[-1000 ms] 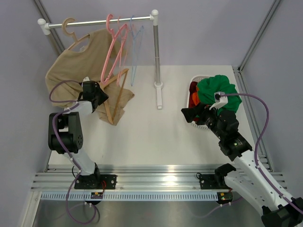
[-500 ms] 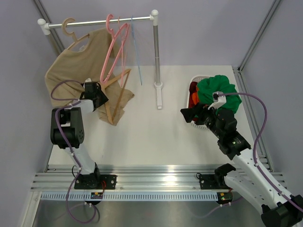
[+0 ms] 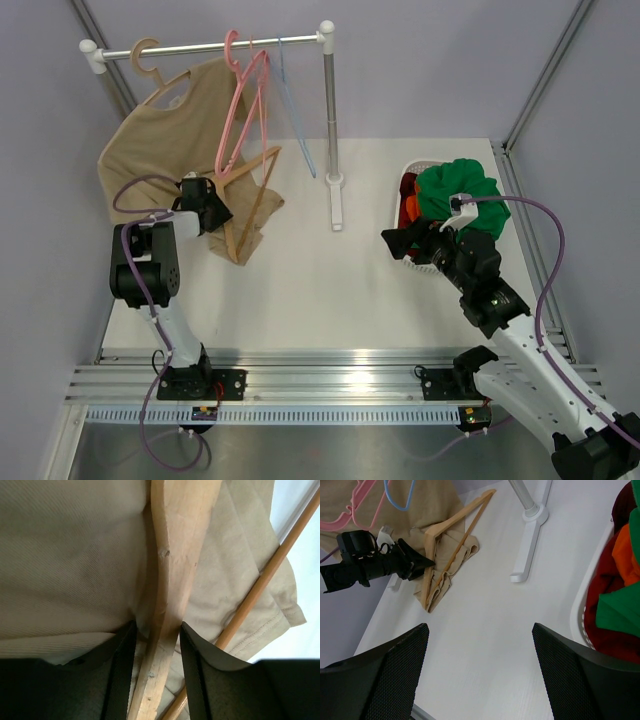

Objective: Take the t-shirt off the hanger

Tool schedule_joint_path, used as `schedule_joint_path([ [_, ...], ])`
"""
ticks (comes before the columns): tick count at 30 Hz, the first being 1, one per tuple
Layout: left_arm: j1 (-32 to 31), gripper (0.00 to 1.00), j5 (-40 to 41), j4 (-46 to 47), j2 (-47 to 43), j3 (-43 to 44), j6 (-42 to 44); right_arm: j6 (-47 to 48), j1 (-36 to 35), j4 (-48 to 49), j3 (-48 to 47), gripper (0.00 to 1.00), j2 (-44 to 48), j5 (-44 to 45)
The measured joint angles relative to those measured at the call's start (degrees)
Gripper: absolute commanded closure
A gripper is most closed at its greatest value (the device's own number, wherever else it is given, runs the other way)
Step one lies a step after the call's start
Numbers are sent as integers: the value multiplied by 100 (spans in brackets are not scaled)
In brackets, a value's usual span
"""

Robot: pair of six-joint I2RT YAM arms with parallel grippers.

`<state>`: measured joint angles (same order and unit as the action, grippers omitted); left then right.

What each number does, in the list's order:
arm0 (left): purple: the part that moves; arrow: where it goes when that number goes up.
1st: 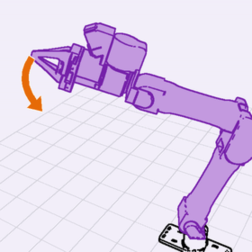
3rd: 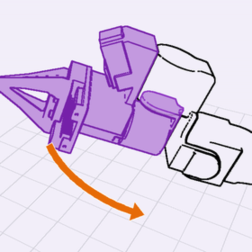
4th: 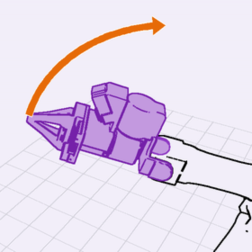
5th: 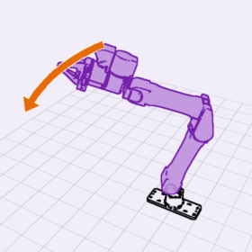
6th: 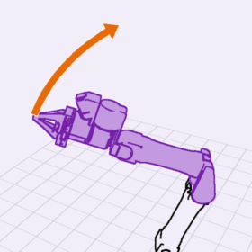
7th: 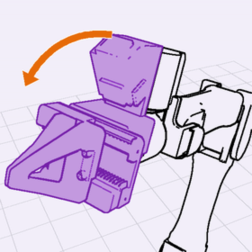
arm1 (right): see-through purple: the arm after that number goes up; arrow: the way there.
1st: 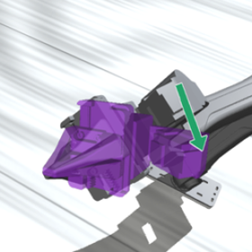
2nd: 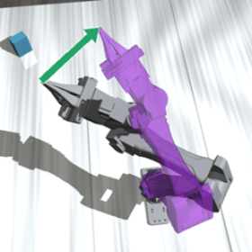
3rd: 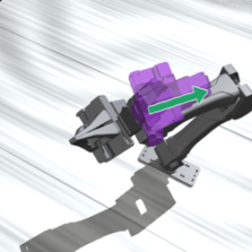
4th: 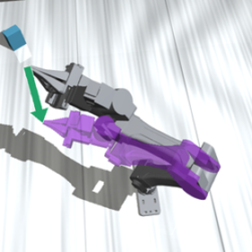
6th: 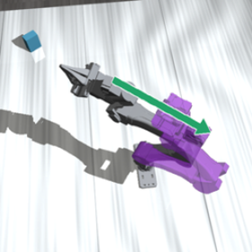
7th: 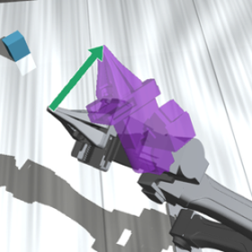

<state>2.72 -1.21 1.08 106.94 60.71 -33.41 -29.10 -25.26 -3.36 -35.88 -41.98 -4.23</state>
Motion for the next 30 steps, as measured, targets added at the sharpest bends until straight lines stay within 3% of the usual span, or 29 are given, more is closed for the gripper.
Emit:
schedule_joint_path([
  [8,0,74,-378,474,-17,-162,-153,-2,-28,0,0,9,-92,-94],
  [13,-4,93,-540,603,-323,-387,-205,-2,-105,2,0,8,-122,-133],
  [17,-4,100,-575,643,-505,-494,-223,-2,-149,0,0,8,-116,-133],
  [25,-39,100,-566,719,-780,-833,-271,13,-177,-192,-92,8,24,-162],
  [30,-424,100,-33,140,-2402,-1547,-72,39,-186,-313,-413,8,44,-431],
])
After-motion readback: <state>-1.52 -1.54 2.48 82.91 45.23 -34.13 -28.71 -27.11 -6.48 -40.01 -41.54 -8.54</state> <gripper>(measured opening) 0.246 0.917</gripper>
